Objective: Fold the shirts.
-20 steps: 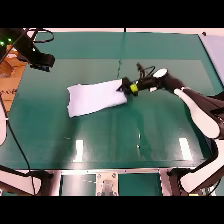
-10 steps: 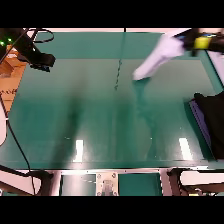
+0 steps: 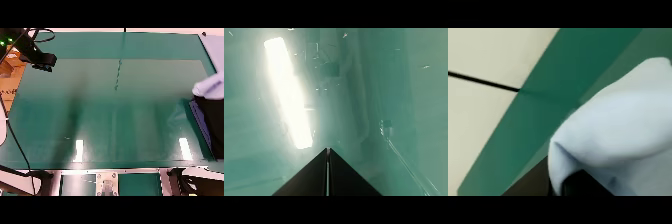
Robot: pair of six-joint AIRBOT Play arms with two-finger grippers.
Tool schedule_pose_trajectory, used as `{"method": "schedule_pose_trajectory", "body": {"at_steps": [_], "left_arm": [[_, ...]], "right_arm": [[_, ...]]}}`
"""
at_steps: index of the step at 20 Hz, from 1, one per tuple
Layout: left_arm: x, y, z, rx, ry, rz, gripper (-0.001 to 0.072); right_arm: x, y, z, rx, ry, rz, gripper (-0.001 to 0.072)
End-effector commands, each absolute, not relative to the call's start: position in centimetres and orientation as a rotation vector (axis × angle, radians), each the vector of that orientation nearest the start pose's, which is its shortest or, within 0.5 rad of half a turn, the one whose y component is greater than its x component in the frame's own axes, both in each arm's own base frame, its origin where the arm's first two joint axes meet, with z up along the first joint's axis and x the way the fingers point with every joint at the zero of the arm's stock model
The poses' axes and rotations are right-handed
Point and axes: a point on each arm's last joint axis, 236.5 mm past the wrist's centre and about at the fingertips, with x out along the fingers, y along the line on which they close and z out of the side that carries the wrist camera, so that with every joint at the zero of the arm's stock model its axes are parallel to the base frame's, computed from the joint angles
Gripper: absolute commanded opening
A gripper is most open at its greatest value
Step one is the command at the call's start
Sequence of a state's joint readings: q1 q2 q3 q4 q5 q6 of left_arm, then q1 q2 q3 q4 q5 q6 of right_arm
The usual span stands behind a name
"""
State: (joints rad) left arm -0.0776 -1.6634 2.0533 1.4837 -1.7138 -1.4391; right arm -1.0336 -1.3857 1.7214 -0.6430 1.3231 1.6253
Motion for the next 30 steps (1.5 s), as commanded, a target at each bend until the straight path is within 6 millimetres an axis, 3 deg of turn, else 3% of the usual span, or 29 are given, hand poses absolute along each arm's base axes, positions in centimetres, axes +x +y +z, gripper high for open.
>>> {"method": "schedule_pose_trajectory", "body": {"at_steps": [1, 3, 9, 13, 16, 18, 19, 20, 21, 22, 24, 26, 27, 28, 29, 30], "left_arm": [[44.7, -5.9, 12.2, 0.109, 1.311, -0.247, 0.0023], [44.7, -6.2, 12.2, 0.101, 1.311, -0.261, 0.0022], [44.6, -6.8, 12.3, 0.086, 1.309, -0.288, 0.0023], [44.3, -7.0, 12.3, 0.083, 1.322, -0.296, 0.0022], [43.6, -7.2, 12.2, 0.085, 1.346, -0.314, 0.0022], [43.6, -7.2, 12.2, 0.084, 1.346, -0.317, 0.0023], [43.6, -7.2, 12.2, 0.084, 1.345, -0.317, 0.0023], [43.6, -7.2, 12.2, 0.083, 1.344, -0.317, 0.0022], [43.7, -7.2, 12.2, 0.083, 1.341, -0.317, 0.0023], [43.8, -7.3, 12.2, 0.083, 1.339, -0.316, 0.0023], [43.9, -7.3, 12.2, 0.083, 1.333, -0.316, 0.0022], [44.3, -7.3, 12.3, 0.082, 1.317, -0.312, 0.0022], [44.6, -7.3, 12.4, 0.08, 1.302, -0.311, 0.0022], [44.8, -7.4, 12.6, 0.077, 1.289, -0.309, 0.0022], [44.8, -7.4, 13.0, 0.069, 1.278, -0.303, 0.0022], [44.7, -7.4, 13.7, 0.053, 1.263, -0.291, 0.0022]], "right_arm": [[29.6, -32.0, 23.3, 1.059, 0.508, -0.539, 0.0013], [26.5, -32.0, 22.0, 1.06, 0.578, -0.632, 0.0013], [16.8, -30.4, 15.2, 1.04, 0.918, -0.961, 0.0014], [13.8, -28.1, 9.1, 1.129, 1.097, -1.022, 0.0015], [10.4, -27.3, 4.5, 1.141, 1.231, -1.133, 0.0015], [9.8, -27.1, 2.2, 1.14, 1.258, -1.143, 0.0017], [9.7, -26.9, 1.3, 1.142, 1.264, -1.142, 0.0116], [9.6, -26.7, 0.6, 1.142, 1.275, -1.142, 0.0472], [9.4, -26.4, 0.4, 1.137, 1.294, -1.13, 0.0685], [9.3, -26.1, 1.1, 1.141, 1.314, -1.119, 0.0685], [10.5, -26.6, 4.5, 1.141, 1.262, -1.096, 0.0684], [15.6, -27.1, 9.2, 1.108, 1.117, -0.969, 0.0657], [18.9, -26.7, 11.5, 1.072, 1.047, -0.877, 0.0468], [22.3, -25.9, 13.5, 1.034, 0.985, -0.781, 0.0084], [25.6, -24.6, 15.1, 0.992, 0.936, -0.686, 0.0021], [28.7, -22.5, 15.9, 0.944, 0.919, -0.588, 0.0016]]}}
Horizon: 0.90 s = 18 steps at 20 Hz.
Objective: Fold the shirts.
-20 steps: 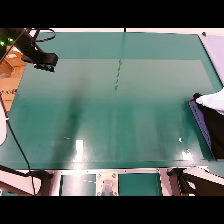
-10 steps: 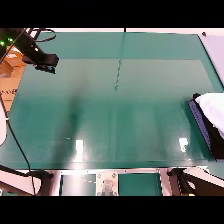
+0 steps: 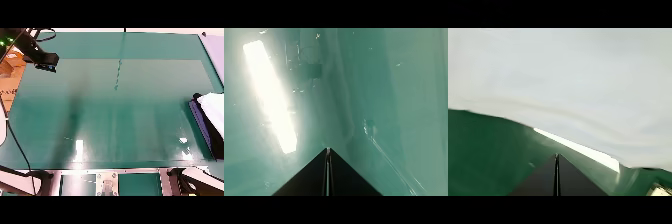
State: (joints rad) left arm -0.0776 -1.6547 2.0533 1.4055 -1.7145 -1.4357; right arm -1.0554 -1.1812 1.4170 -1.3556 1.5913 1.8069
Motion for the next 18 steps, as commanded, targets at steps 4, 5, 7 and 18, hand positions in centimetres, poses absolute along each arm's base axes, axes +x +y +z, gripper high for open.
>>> {"method": "schedule_pose_trajectory", "body": {"at_steps": [4, 5, 7, 18], "left_arm": [[41.8, -9.4, 15.0, -0.027, 1.218, -0.353, 0.0022], [40.2, -10.0, 14.2, -0.053, 1.241, -0.376, 0.0022], [36.2, -10.4, 11.3, -0.095, 1.304, -0.391, 0.0022], [26.8, -10.4, 2.5, -0.16, 1.452, -0.39, 0.0023]], "right_arm": [[35.2, -11.3, 14.3, 0.676, 1.057, -0.256, 0.0013], [35.4, -7.7, 12.9, 0.6, 1.11, -0.172, 0.0013], [34.1, -1.4, 9.2, 0.463, 1.203, -0.054, 0.0014], [28.0, 10.2, 1.2, 0.318, 1.288, 0.163, 0.0015]]}}
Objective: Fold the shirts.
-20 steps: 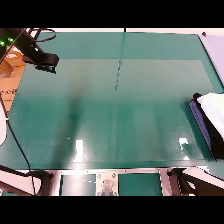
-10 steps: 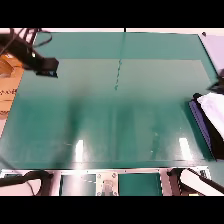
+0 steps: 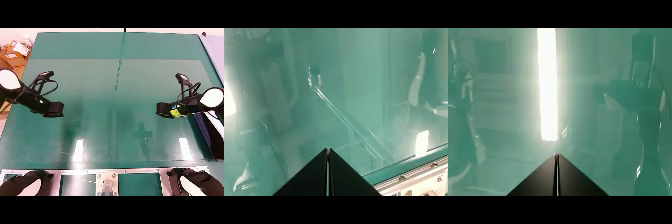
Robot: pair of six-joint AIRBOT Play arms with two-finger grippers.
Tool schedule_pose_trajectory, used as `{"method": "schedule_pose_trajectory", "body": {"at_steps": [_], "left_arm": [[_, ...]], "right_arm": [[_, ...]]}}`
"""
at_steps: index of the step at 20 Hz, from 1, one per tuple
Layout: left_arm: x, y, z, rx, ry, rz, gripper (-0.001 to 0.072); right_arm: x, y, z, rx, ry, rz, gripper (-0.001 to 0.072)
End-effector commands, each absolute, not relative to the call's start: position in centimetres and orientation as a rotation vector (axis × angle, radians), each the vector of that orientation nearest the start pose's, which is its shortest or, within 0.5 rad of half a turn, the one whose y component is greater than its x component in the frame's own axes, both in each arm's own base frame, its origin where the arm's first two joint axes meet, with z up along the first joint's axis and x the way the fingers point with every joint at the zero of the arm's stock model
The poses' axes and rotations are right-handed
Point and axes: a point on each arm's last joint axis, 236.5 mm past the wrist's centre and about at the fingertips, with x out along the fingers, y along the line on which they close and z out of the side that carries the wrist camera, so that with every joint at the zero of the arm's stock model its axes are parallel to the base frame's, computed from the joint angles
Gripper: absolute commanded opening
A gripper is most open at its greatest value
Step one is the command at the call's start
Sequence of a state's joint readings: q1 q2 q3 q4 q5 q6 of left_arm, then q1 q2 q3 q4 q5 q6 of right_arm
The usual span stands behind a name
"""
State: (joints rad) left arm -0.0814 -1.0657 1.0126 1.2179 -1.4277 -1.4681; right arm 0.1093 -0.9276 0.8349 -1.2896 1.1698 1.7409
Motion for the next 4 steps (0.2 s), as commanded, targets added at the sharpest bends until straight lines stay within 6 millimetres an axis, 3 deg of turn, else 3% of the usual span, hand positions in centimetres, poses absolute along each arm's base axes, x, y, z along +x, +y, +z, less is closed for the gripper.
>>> {"method": "schedule_pose_trajectory", "body": {"at_steps": [1, 4], "left_arm": [[26.83, -10.42, 2.5, -0.161, 1.45, -0.39, 0.0023], [26.86, -10.55, 2.55, -0.166, 1.448, -0.393, 0.0023]], "right_arm": [[27.97, 10.17, 1.15, 0.317, 1.288, 0.163, 0.0015], [27.97, 10.18, 1.16, 0.318, 1.288, 0.163, 0.0015]]}}
